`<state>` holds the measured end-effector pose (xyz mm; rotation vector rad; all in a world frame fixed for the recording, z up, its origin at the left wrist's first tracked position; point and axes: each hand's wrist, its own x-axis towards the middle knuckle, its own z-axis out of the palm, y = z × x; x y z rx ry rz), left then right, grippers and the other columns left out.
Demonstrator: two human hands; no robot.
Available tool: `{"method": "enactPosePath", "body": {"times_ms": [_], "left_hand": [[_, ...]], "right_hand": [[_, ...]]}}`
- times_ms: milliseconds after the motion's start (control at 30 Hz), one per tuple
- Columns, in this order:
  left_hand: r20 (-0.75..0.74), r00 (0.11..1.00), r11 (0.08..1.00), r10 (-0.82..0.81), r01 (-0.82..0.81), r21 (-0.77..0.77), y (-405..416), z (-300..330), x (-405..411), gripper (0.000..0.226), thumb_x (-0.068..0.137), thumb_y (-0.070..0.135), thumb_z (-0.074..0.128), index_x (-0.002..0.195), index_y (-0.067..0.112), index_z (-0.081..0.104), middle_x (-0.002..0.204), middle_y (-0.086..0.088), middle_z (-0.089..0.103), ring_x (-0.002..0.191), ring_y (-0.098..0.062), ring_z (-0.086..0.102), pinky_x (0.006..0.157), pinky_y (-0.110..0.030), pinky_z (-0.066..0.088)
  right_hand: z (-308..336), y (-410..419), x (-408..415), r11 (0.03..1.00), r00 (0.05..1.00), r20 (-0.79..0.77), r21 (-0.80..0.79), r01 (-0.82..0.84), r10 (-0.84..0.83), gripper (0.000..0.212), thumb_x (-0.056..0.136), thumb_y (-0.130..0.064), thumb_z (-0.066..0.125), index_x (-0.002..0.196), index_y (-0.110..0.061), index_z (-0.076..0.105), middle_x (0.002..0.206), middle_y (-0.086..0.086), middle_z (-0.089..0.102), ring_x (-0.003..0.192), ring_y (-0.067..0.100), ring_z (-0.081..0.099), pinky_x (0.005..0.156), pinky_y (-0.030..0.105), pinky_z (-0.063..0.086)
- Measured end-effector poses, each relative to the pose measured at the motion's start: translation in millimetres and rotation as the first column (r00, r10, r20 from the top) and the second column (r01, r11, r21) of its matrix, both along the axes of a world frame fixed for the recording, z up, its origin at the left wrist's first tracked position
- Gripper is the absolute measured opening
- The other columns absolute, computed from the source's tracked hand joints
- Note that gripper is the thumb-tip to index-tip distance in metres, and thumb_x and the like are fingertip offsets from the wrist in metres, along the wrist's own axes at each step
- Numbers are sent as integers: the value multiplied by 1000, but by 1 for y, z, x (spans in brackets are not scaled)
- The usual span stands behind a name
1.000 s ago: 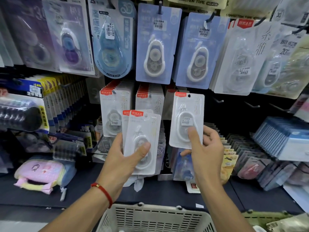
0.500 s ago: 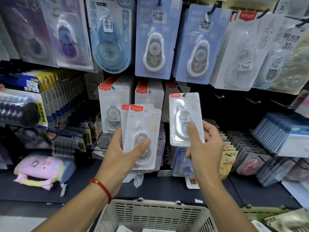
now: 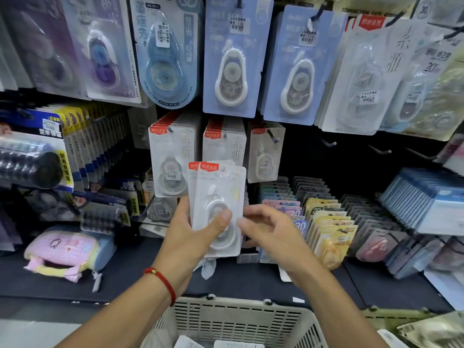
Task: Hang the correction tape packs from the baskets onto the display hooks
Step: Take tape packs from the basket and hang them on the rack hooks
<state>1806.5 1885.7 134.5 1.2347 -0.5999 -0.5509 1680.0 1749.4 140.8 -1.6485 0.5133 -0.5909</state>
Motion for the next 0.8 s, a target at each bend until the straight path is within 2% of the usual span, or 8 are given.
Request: {"method": "enactPosePath", "body": {"times_ms": [100,200,300,400,467,533,633,800], "left_hand": [[-35,999,1000,-5,5,4,0,1,-6,65,72,39,95,126,25,62,114,-1,79,107,-25,77,94,-57,61],[-80,996,999,-31,30,-19,2,6,-9,60,75,34,87,128,21,62,116,-4,79,110,-29,76,99,-58,59],[-137,985,994,-105,101,-34,4,11,-9,44,92,21,77,132,23,60,121,-5,78,110,-35,75,91,-66,59],[-146,986,996,-85,86,-3,4,11,-7,34,98,10,70,128,24,62,118,-8,77,104,-39,76,83,-66,61],[-135,990,999,-31,35,24,2,8,-5,34,96,2,70,122,25,66,113,-9,77,98,-38,77,76,-61,64],[-124,992,999,2,2,37,1,6,-4,34,95,0,70,115,28,68,109,-7,78,92,-34,79,68,-50,65],[-120,993,999,-3,7,32,-1,3,-2,35,95,0,70,111,31,69,106,-5,79,89,-33,79,64,-43,64],[-118,993,1000,-3,7,30,-3,2,-2,34,94,1,71,108,33,70,105,-5,79,87,-33,79,63,-41,63]], "right_hand": [[-4,8,3,988,998,-30,-149,45,-50,35,85,-30,88,112,-18,70,101,0,79,85,19,73,78,36,64],[-5,3,0,988,998,-24,-147,53,-57,26,88,-28,86,105,-16,70,95,0,80,82,18,74,74,43,63],[-4,-3,-5,990,994,48,-99,98,-93,22,91,-27,82,105,-17,69,95,2,80,86,20,77,77,42,63],[0,-4,-8,975,969,150,-71,210,-198,26,94,-38,68,113,-24,60,100,2,80,82,22,77,56,40,61],[3,-6,-11,945,933,210,-86,316,-293,24,94,-39,64,113,-26,56,100,0,78,77,21,75,44,33,53],[7,-10,-13,932,906,270,-73,356,-325,16,102,-30,63,115,-25,54,102,-2,77,72,21,72,41,30,50],[12,-16,-14,936,888,318,1,351,-334,16,107,-24,60,121,-21,52,102,2,77,59,23,68,42,32,52],[14,-23,-14,947,891,327,47,319,-316,32,102,-37,65,127,-20,56,102,5,80,53,25,68,49,33,57]]}}
